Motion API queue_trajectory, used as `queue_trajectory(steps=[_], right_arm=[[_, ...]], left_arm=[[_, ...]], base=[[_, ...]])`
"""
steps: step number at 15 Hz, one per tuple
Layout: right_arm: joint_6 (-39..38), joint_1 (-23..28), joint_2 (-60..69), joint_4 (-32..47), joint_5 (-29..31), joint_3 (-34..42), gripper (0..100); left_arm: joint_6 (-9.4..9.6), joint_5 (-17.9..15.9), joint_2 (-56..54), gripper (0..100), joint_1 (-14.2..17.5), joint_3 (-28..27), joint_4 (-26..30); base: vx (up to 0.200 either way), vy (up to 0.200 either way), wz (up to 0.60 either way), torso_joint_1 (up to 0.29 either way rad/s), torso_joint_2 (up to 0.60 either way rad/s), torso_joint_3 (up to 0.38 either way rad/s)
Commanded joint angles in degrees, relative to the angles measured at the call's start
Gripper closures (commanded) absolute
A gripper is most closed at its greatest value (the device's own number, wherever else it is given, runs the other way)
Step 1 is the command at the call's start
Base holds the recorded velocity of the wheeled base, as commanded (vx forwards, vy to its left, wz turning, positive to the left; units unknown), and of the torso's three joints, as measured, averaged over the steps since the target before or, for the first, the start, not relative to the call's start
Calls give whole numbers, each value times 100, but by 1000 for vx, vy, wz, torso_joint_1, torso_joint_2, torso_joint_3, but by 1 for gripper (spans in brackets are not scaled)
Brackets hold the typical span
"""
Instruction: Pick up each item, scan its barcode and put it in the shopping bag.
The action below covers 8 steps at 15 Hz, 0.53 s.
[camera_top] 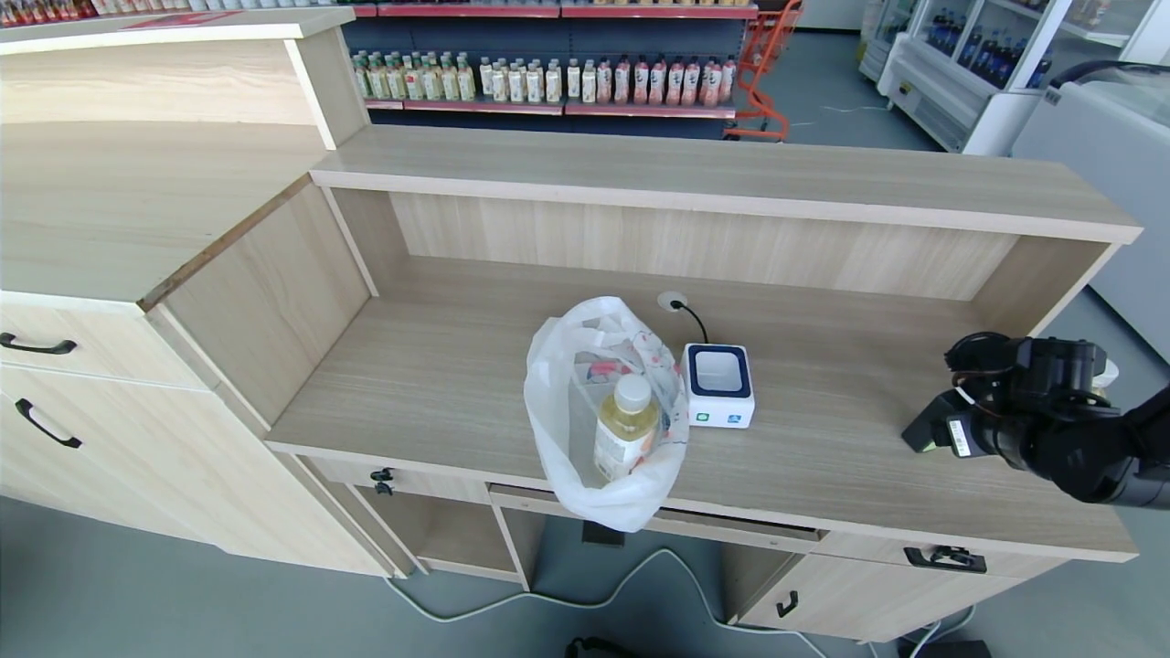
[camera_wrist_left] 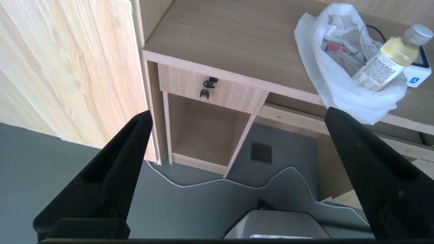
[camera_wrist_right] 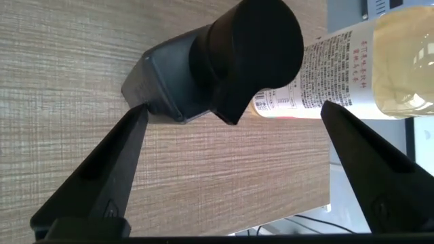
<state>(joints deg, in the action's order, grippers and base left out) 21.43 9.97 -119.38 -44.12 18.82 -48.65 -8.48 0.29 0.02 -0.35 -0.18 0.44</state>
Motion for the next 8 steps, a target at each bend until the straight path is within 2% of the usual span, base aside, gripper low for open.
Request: queue_trajectory(steps=[1, 3, 8], right_arm=[[-16, -4, 64, -132, -10, 189, 0], [-51, -48, 82, -378, -45, 453, 0], [-104, 31, 495, -369, -45, 778, 0]], left_arm=[[-4, -3, -2, 0, 0, 1, 0], [-4, -3, -2, 0, 0, 1, 0], [-4, -3, -2, 0, 0, 1, 0]], base=[[0, 0, 0, 0, 0, 0], [0, 0, 0, 0, 0, 0], [0, 0, 0, 0, 0, 0]])
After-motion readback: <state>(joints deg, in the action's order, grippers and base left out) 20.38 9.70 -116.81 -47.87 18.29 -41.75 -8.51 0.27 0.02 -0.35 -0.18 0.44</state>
